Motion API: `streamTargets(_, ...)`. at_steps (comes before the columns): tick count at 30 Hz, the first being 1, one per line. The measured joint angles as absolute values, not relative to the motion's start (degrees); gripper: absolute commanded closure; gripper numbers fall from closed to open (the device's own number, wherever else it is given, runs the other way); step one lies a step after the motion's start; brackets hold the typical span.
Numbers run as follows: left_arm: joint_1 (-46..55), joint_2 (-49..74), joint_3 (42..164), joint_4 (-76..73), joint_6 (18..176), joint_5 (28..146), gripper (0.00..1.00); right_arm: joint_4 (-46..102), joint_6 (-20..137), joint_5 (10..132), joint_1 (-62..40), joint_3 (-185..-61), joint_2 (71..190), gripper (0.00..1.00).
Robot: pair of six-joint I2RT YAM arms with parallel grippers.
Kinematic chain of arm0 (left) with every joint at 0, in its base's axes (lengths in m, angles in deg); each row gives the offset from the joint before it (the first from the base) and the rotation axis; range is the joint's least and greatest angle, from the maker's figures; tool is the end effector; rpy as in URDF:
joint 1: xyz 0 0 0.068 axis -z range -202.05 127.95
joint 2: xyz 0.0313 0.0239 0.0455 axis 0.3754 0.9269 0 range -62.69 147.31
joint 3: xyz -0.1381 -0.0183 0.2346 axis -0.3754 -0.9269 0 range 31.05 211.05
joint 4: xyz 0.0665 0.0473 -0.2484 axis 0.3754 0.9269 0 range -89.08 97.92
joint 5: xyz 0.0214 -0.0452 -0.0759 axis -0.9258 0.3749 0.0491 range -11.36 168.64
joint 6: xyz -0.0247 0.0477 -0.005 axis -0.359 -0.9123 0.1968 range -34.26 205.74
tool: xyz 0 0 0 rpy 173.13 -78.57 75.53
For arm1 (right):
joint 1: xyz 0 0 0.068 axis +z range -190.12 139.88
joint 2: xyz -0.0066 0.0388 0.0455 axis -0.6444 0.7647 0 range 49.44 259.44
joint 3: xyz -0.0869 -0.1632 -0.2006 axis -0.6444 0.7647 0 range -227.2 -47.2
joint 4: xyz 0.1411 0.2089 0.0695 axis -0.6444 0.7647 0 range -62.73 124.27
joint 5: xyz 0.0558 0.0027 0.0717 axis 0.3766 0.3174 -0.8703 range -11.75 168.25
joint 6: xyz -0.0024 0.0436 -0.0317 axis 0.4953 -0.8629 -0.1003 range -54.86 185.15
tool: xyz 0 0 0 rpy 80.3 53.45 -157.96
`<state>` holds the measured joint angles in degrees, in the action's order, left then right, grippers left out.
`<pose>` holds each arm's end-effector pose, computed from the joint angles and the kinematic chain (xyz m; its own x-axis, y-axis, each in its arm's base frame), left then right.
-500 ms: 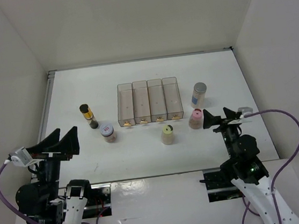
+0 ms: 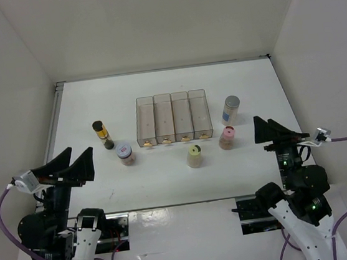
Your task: Organize the condiment bottles
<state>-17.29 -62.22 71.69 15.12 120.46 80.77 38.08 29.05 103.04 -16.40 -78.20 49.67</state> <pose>0.0030 -0.0015 0.3676 0.2925 -0.5955 -0.7482 0.3442 0.7956 -0.4986 0.0387 0.0008 0.3277 0.2499 0.6940 -0.6752 -0.1876 0.7188 0.6694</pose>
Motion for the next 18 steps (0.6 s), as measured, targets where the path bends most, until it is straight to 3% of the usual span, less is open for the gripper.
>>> streamTargets(4, -16.83, -58.19, 77.57, 18.7, 118.21, 79.46, 0.01, 32.94, 30.77, 96.95, -16.4, -74.6, 49.67, 0.01)
streamTargets(8, -16.62, -38.94, 93.49, 21.02, 114.12, 77.38, 0.01, 32.63, 32.22, 97.12, -16.37, -75.91, 52.25, 0.01)
streamTargets(18, -16.37, -5.08, 103.8, 31.75, 108.11, 72.86, 0.01, 36.72, 36.04, 99.37, -16.37, -102.71, 91.22, 0.01)
